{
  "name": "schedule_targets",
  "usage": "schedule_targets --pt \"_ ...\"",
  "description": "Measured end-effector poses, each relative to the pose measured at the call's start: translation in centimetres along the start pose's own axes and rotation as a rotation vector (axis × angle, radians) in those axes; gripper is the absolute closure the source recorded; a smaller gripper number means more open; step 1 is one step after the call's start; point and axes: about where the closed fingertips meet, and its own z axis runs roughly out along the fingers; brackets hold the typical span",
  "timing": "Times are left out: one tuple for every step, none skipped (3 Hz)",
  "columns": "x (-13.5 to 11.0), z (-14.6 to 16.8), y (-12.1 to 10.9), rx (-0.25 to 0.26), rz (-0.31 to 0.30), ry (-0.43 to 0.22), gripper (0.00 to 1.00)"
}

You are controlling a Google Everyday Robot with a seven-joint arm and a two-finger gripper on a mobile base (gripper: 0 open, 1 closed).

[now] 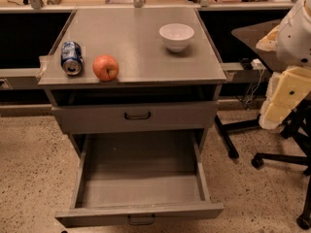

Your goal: Place apple into middle drawer

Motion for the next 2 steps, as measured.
schedule_targets --pt "0.0 0.0 0.0 0.0 0.0 0.0 0.0" --pt "-2.0 2.5 -1.7 -0.037 -0.072 -0.005 0.0"
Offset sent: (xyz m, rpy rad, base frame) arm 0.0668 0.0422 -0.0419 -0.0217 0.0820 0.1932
